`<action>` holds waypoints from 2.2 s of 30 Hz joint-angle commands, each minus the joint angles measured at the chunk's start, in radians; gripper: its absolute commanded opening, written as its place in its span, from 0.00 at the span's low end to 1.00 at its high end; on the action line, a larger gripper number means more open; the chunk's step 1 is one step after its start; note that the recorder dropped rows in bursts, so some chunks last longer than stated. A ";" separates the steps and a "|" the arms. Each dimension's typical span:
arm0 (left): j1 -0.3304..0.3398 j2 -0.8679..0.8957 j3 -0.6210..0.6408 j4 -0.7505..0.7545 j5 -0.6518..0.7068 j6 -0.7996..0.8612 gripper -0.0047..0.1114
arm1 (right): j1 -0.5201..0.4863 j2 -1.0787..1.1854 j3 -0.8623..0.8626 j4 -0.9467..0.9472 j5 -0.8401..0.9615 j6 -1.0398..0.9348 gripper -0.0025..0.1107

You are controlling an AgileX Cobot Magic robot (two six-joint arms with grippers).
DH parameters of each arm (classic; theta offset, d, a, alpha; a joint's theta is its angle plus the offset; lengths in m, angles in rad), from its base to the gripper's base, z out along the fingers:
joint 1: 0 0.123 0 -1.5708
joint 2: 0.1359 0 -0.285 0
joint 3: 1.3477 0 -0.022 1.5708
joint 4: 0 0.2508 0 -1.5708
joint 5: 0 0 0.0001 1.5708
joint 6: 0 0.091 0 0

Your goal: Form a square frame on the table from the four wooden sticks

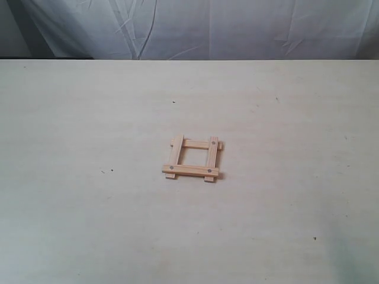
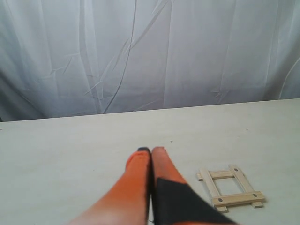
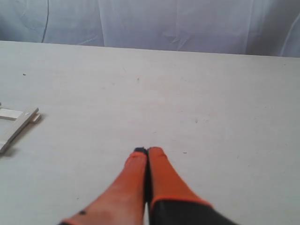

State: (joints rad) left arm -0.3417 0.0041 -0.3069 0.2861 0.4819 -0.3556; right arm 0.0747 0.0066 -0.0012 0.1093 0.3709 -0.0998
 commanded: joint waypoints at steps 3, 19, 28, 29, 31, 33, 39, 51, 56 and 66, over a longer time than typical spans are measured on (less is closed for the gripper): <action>0.002 -0.004 0.003 0.002 -0.012 0.000 0.04 | -0.005 -0.007 0.001 -0.006 -0.003 0.032 0.03; 0.002 -0.004 0.003 0.002 -0.012 0.000 0.04 | -0.005 -0.007 0.001 -0.004 -0.003 0.051 0.03; 0.002 -0.004 0.003 0.002 -0.012 0.000 0.04 | -0.005 -0.007 0.001 0.008 -0.007 0.051 0.03; 0.002 -0.004 0.003 0.002 -0.012 0.000 0.04 | -0.005 -0.007 0.001 0.008 -0.007 0.051 0.03; 0.002 -0.004 0.003 0.002 -0.012 0.000 0.04 | -0.005 -0.007 0.001 0.008 -0.007 0.051 0.03; 0.002 -0.004 0.003 0.002 -0.012 0.000 0.04 | -0.005 -0.007 0.001 0.008 -0.007 0.051 0.03; 0.002 -0.004 0.003 0.127 -0.008 0.004 0.04 | -0.005 -0.007 0.001 0.008 -0.007 0.051 0.03; 0.268 -0.004 0.102 -0.037 0.030 0.005 0.04 | -0.005 -0.007 0.001 0.039 -0.003 0.052 0.03; 0.333 -0.004 0.204 -0.043 -0.112 0.002 0.04 | -0.005 -0.007 0.001 0.039 -0.003 0.052 0.03; 0.418 -0.004 0.307 -0.047 -0.169 0.000 0.04 | -0.005 -0.007 0.001 0.039 -0.003 0.052 0.03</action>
State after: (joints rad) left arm 0.0505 0.0041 -0.0042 0.2424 0.3586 -0.3511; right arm 0.0747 0.0066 -0.0012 0.1472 0.3757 -0.0464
